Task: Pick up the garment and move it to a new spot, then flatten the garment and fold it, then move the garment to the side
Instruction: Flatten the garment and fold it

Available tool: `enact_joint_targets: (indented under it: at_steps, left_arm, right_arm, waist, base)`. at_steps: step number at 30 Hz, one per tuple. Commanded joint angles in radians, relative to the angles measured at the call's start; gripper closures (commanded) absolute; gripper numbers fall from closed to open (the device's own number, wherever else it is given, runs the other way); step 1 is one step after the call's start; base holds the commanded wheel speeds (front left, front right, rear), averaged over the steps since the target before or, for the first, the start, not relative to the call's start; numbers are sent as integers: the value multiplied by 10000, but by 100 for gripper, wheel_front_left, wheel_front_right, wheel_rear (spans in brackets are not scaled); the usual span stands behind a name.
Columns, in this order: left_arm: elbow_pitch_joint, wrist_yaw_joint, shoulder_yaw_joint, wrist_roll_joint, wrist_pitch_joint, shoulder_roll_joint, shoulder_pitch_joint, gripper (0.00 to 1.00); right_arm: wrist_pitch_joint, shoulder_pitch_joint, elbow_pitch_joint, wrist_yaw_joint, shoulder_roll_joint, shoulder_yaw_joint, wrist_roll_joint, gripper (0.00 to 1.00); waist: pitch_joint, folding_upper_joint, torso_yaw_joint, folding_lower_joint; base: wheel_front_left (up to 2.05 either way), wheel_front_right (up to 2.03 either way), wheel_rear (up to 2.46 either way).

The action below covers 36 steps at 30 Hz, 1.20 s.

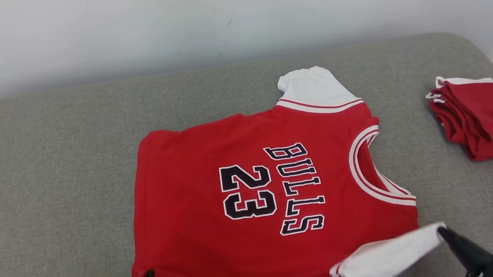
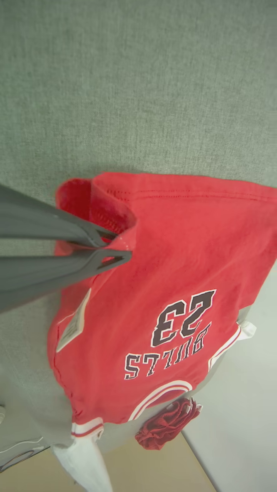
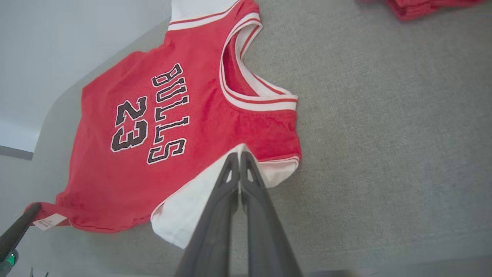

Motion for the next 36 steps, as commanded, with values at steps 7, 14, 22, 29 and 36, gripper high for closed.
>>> enact_joint_targets:
  at_steps: [7, 14, 22, 29, 36]
  left_arm:
    - [693, 173, 99, 300, -185, -439, -1226, 100]
    - [1418, 261, -9, 882, -655, -839, -2230, 100]
    - [2237, 417, -18, 1173, -931, -1056, -2905, 100]
    - [2610, 379, -131, 1400, -1140, -1199, -3252, 100]
    - [2843, 378, -199, 1495, -1292, -1367, -3380, 100]
  right_arm:
    - [-1236, -1328, 721, -26, -334, 379, -163, 100]
    - [-2349, -2502, 1572, -28, -511, 796, -337, 100]
    - [-2899, -3580, 2445, -28, -840, 1365, -296, 100]
    - [-2696, -4531, 3299, -26, -1227, 1928, -103, 100]
    - [-2918, -5312, 3857, -28, -1407, 2177, -189, 100]
  waist:
    - [370, -1, 120, -1]
    - [753, -1, 151, -1]
    - [1092, -1, 181, -1]
    - [1307, -1, 392, -1]
    - [1398, -1, 618, -1]
  base:
    - [0, 0, 0]
    - [0, 0, 0]
    - [0, 0, 0]
    - [0, 0, 0]
    - [0, 0, 0]
